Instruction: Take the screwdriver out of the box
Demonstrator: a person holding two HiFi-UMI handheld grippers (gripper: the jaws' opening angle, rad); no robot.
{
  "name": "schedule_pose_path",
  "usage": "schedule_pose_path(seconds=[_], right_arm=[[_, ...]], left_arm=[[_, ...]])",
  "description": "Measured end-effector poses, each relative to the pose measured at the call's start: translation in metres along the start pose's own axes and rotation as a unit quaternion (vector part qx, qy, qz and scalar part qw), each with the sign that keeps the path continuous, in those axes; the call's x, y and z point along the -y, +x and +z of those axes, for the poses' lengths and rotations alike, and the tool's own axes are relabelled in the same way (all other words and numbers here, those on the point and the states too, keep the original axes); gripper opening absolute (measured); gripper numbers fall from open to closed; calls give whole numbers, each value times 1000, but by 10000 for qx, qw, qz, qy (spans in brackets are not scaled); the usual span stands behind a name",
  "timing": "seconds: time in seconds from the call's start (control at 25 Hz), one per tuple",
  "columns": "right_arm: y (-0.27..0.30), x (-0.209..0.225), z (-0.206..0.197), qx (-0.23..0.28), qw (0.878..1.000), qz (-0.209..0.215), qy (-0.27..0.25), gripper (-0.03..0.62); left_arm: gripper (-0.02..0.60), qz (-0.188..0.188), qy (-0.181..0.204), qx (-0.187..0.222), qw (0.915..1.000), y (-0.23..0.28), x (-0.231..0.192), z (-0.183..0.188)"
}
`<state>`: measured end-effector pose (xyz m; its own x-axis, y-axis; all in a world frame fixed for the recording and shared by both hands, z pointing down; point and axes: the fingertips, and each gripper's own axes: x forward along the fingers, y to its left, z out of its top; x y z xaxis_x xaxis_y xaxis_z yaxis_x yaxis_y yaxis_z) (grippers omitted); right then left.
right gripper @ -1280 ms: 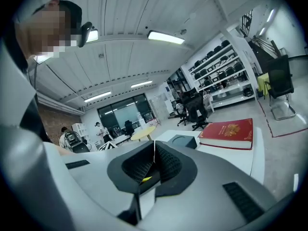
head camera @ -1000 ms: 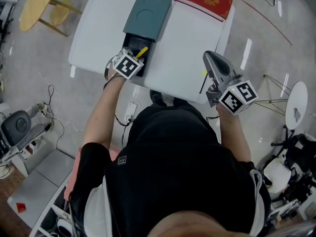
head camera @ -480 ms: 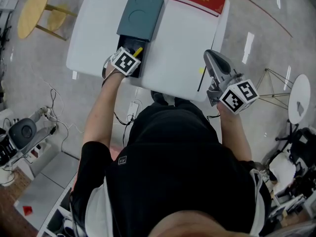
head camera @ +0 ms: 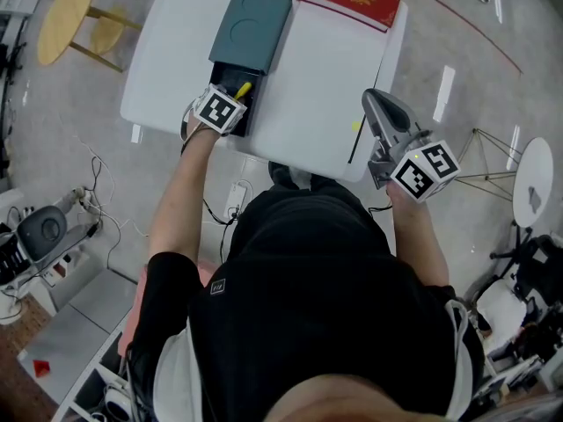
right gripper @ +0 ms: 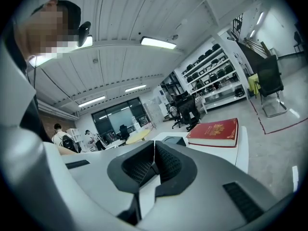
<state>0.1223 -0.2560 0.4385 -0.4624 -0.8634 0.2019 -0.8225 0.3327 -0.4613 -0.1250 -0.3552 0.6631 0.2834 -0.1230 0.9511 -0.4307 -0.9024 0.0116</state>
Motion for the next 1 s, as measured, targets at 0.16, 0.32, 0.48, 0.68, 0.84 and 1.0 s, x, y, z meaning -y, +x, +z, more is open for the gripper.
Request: schedule_pose_path(seconds=[0.16,0.32,0.48,0.68,0.84,1.0], right_arm=[[-1,-8,6,-6,9999,132,-105,31],[0,-17,13,-29,9991,358,-240,31],[8,-25,21,23,9970,687,-369,31],[24,-46,30,-50,9945,915,-506,31],[33,-63,36,-73,9917,1112,-638,31],[43,-77,42,-90,9896,1227,-743,31]], left_arm=[[77,186,-245,362,9989,-24,0,7],[77,277,-561,940,9936,-54,5,20],[77,402,-891,1467,9843,-90,10,27],[77,584,-1198,2002,9707,-134,9,25],[77,710,-1402,2427,9573,-170,9,20],[77,772,-1548,2828,9434,-205,6,18]])
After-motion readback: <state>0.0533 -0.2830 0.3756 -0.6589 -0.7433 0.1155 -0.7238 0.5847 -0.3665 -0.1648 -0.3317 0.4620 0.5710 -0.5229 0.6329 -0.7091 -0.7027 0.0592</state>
